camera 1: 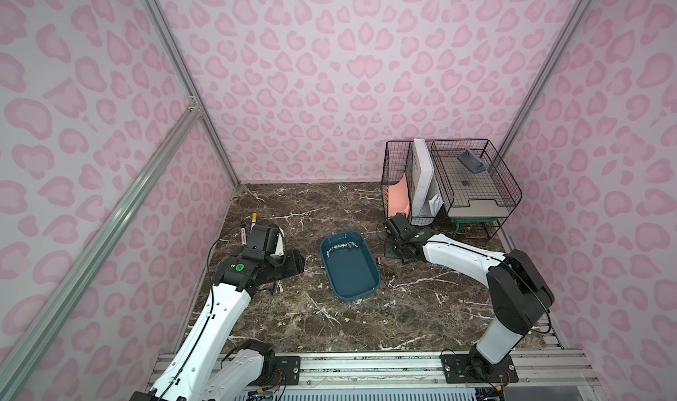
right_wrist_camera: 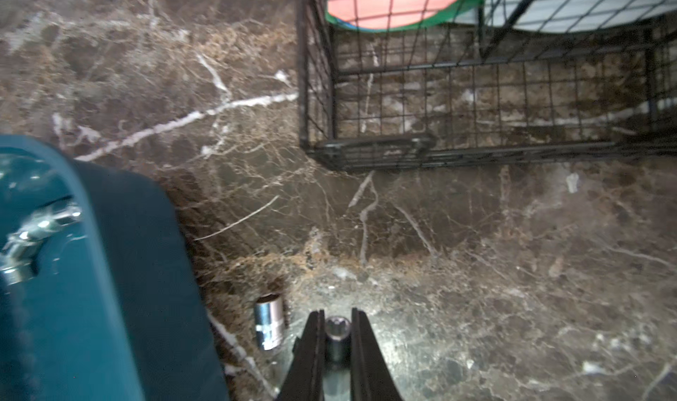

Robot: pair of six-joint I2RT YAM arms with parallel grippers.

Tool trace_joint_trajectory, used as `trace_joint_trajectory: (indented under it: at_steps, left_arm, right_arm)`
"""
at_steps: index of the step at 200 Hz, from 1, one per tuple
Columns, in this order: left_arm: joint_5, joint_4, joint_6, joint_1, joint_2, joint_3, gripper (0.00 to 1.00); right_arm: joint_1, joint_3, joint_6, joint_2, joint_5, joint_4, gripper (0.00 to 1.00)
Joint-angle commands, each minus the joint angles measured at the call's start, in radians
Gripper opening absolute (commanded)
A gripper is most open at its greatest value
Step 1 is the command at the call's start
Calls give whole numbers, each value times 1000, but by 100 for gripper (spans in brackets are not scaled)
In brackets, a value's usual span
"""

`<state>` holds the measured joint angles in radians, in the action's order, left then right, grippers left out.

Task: Take out the socket from the storage box
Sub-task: Place the socket head at the center of the board.

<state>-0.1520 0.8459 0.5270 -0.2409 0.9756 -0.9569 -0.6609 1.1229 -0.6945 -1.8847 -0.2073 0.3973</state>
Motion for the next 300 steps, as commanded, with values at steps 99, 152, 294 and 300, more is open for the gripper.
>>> trace_joint_trajectory:
  at_steps: [99,152,294,300]
  left_arm:
    - [49,-15,16,-69,57,-36,65]
    - [60,-6,10,-76,66,-52,65]
    - [30,11,9,-111,189,-185,65]
    - [30,9,16,-121,206,-198,65]
  right_arm:
    - [70,-29,0,-92,66,-68,13]
    - [70,-27,-2,-93,63,-66,25]
    - [35,-92,29,180,-22,-67,29]
    - [30,-95,25,196,-20,-63,29]
